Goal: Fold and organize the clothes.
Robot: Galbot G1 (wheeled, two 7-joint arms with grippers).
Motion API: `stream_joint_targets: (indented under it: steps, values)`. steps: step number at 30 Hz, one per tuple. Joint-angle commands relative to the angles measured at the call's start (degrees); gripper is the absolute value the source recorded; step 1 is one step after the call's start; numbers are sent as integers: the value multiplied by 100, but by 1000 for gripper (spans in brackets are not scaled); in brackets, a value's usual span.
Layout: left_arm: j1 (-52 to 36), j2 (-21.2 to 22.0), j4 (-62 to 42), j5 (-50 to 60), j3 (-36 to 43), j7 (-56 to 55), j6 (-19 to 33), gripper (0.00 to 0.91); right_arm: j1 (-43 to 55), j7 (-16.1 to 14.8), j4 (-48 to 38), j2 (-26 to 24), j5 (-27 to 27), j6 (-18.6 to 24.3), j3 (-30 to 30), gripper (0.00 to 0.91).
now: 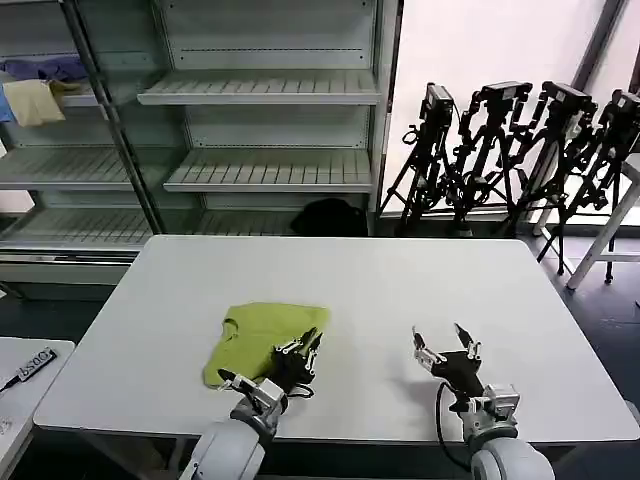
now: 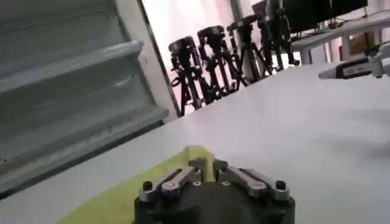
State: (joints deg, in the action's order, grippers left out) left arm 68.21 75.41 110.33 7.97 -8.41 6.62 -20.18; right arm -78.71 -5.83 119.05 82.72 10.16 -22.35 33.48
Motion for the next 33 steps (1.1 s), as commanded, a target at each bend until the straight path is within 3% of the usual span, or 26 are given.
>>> stream_joint_targets:
  steps: [1, 8, 14, 17, 24, 33]
  values:
    - [-335, 169, 306, -890, 260, -370, -760, 907, 274, 47, 294, 61, 390, -1104, -834, 907]
    - [-677, -186, 920, -2142, -582, -627, -1046, 907, 398, 333, 90, 151, 609, -1121, -1849, 907]
    - [-557, -721, 1116, -2415, -1927, -606, -921, 907, 630, 1412, -109, -30, 1977, -1122, -2493, 907]
    - [-300, -788, 1246, -2733, -2602, -562, -925, 907, 684, 1632, -215, 69, 2148, -1125, -2526, 907]
    - [429, -600, 1563, -2973, -3513, -519, -760, 907, 954, 2175, -543, 197, 2596, -1133, -2706, 907]
    - [986, -264, 1832, -2965, -3315, -491, -589, 907, 1238, 2972, -891, 253, 3239, -1139, -2667, 907]
